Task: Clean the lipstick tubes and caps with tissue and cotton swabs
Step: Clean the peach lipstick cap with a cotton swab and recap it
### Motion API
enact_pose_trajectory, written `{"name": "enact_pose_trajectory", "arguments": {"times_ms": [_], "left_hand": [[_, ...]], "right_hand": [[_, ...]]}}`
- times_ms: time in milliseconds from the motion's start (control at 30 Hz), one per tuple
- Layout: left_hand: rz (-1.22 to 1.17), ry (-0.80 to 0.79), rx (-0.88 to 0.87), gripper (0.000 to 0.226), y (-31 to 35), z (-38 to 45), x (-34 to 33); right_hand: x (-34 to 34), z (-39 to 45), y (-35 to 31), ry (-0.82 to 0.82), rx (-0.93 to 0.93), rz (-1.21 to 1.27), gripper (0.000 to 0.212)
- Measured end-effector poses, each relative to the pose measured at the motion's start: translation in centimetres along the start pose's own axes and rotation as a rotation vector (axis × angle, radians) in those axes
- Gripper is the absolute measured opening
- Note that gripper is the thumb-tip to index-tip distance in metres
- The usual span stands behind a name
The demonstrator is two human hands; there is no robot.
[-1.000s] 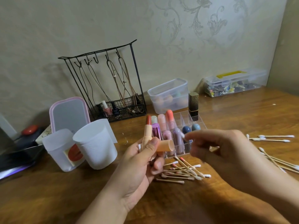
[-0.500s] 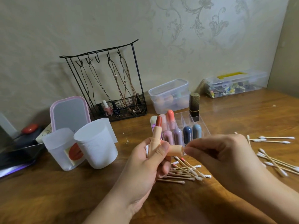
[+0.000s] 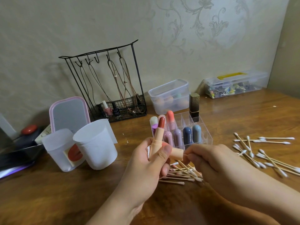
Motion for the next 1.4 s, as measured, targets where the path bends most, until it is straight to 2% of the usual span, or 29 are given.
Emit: {"name": "enact_pose_trajectory", "arguments": {"times_ms": [67, 300, 400, 500, 667, 833, 1033, 1133, 1200, 1267, 1333, 1400], "left_hand": [[0.024, 0.008, -0.017, 0.043, 0.1, 0.1, 0.1], [0.095, 0.046, -0.036, 0.043, 0.2, 0.2, 0.7], [0.021, 0.021, -0.005, 0.052, -0.3, 0.3, 0.6], [-0.02, 0.002, 0.009, 0.051, -0.4, 0.4, 0.5], [-0.018, 0.013, 0.02, 0.05, -0.5, 0.4, 0.8], [-0.089, -0.025, 0.032, 0.044, -0.1, 0.4, 0.5], [-0.08, 0.058, 0.026, 0.032, 0.1, 0.6, 2.0], [-0.135, 0.039, 0.057, 0.035, -0.3, 0.7, 1.9], [-0.048, 0.053, 0.032, 0.038, -0.2, 0.8, 2.1], [-0.012, 0.08, 0.003, 0.037, 0.0, 0.8, 2.4], [-0.031, 0.08, 0.014, 0.036, -0.2, 0.8, 2.5], [-0.087, 0.05, 0.05, 0.04, -0.6, 0.8, 2.4]], "right_hand": [[0.8, 0.0, -0.2, 0.074, 0.021, 0.012, 0.023], [0.9, -0.3, -1.8, 0.061, 0.143, 0.031, 0.017], [0.5, -0.2, -1.6, 0.041, 0.139, 0.013, 0.019], [1.5, -0.5, -1.7, 0.129, 0.134, 0.067, 0.02], [0.4, -0.4, -1.9, 0.016, 0.173, 0.042, 0.016], [2.1, -0.8, -1.8, 0.178, 0.169, 0.07, 0.022], [0.6, -0.5, -2.3, -0.032, 0.207, 0.068, 0.022], [1.9, -0.5, -1.4, 0.133, 0.166, 0.005, 0.023], [2.6, -0.8, -1.8, 0.195, 0.179, 0.008, 0.021], [2.0, -1.0, -2.7, 0.122, 0.229, 0.064, 0.021], [0.7, -0.8, -2.7, -0.027, 0.227, 0.066, 0.027], [0.5, -0.5, -1.8, -0.042, 0.217, 0.004, 0.023]]}}
Point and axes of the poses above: each hand's wrist, its own z-axis towards the middle knuckle, its own x-axis out of the back of the hand, y = z × x, the point moved 10 cm from there along z, towards the middle knuckle, and after that the axes turned 1 degree about -y, right-handed, at the moved point
